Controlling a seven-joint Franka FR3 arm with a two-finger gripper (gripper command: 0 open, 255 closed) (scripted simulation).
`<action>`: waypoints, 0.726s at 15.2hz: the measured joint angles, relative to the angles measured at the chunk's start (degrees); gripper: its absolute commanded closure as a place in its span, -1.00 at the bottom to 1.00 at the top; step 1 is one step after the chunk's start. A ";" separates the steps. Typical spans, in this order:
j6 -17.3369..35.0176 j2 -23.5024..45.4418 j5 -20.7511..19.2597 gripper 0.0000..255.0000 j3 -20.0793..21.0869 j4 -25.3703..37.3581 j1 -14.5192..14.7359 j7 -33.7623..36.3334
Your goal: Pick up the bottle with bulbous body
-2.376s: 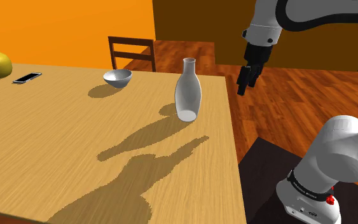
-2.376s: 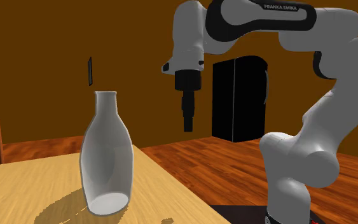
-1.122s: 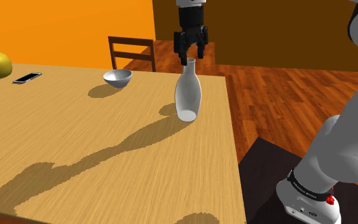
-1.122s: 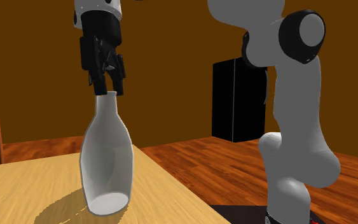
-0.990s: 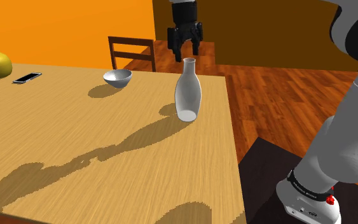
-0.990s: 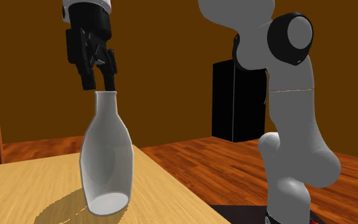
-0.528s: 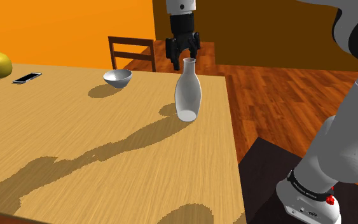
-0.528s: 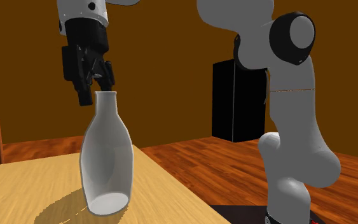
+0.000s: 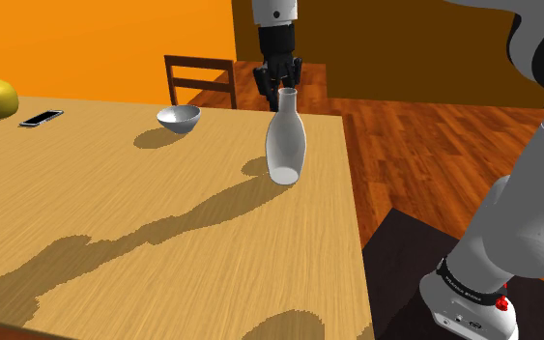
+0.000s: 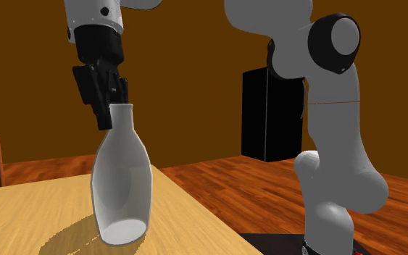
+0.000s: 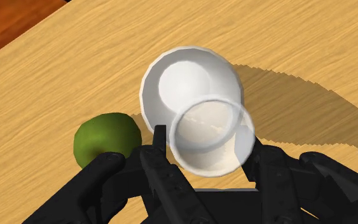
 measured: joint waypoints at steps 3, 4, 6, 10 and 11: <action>-0.01 0.01 0.00 1.00 0.00 0.02 0.00 0.00; -0.01 -0.04 0.01 1.00 -0.01 -0.05 -0.02 -0.04; -1.06 0.37 -0.07 1.00 0.00 1.32 0.01 0.01; -4.57 1.83 -0.35 1.00 0.08 6.25 0.13 0.21; -5.62 2.48 -0.47 1.00 0.14 7.95 0.23 0.36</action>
